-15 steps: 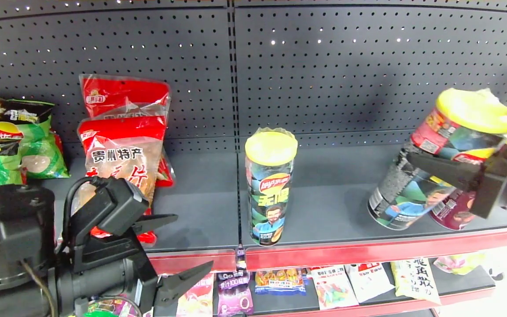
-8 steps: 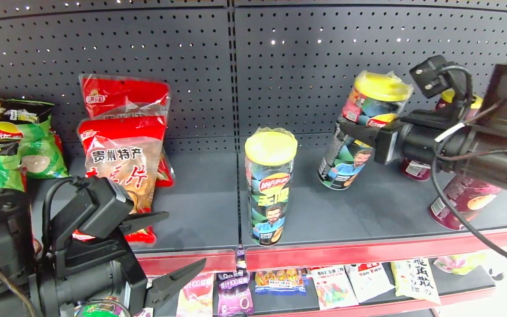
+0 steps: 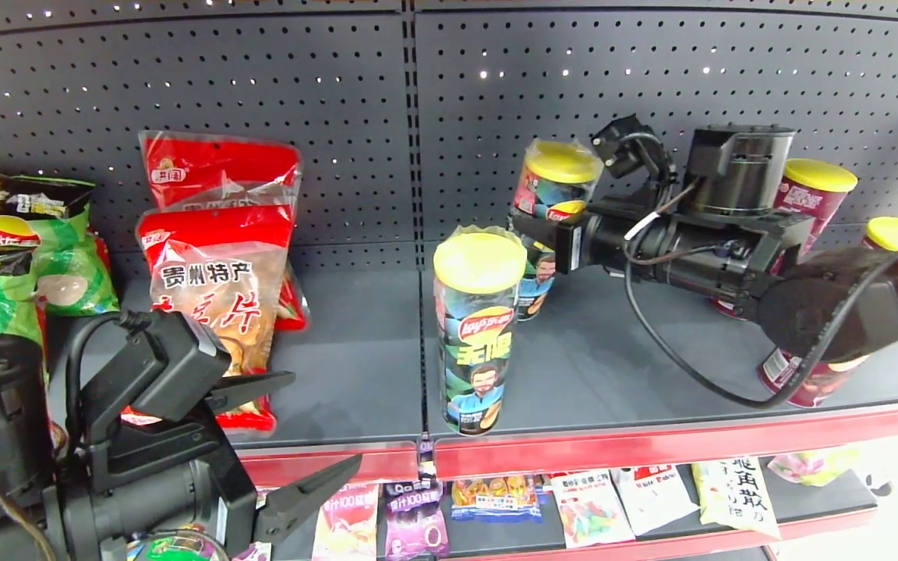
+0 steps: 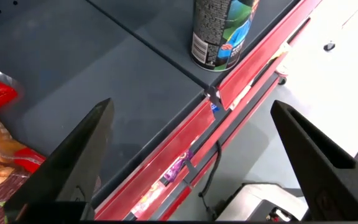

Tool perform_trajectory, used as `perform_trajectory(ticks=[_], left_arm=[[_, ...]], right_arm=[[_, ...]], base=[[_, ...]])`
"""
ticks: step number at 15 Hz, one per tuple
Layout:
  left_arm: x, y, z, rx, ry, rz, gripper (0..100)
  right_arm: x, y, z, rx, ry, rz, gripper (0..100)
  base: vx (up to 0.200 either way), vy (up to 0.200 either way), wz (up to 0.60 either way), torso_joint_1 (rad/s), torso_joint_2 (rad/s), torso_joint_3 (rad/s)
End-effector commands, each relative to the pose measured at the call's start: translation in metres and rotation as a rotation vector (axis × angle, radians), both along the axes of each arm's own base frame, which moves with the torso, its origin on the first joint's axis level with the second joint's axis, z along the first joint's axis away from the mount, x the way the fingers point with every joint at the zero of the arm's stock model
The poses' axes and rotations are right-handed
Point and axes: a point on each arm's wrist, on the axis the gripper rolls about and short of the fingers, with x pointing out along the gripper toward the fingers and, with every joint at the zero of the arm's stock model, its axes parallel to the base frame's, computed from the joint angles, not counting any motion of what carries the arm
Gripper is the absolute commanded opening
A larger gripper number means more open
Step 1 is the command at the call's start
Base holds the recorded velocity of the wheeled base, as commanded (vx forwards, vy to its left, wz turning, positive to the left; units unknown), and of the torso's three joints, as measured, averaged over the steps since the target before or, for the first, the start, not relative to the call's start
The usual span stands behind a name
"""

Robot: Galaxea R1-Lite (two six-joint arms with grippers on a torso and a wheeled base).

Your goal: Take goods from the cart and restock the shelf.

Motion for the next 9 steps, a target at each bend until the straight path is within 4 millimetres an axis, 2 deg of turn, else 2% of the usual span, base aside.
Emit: perform_trajectory(ticks=[1,9], left_arm=[[0.000,0.000,0.000,-0.001,-0.004,0.001,100],[0.000,0.000,0.000,0.001,0.000,0.001,100]], right_arm=[[0.015,0.015,-0.012,-0.009,0.016,0.025,0],[0.020,0.030,-0.021,-0.018,0.028,0.054,0]], base=[[0.000,0.000,0.00,0.000,0.00,0.000],[0.000,0.000,0.00,0.000,0.00,0.000]])
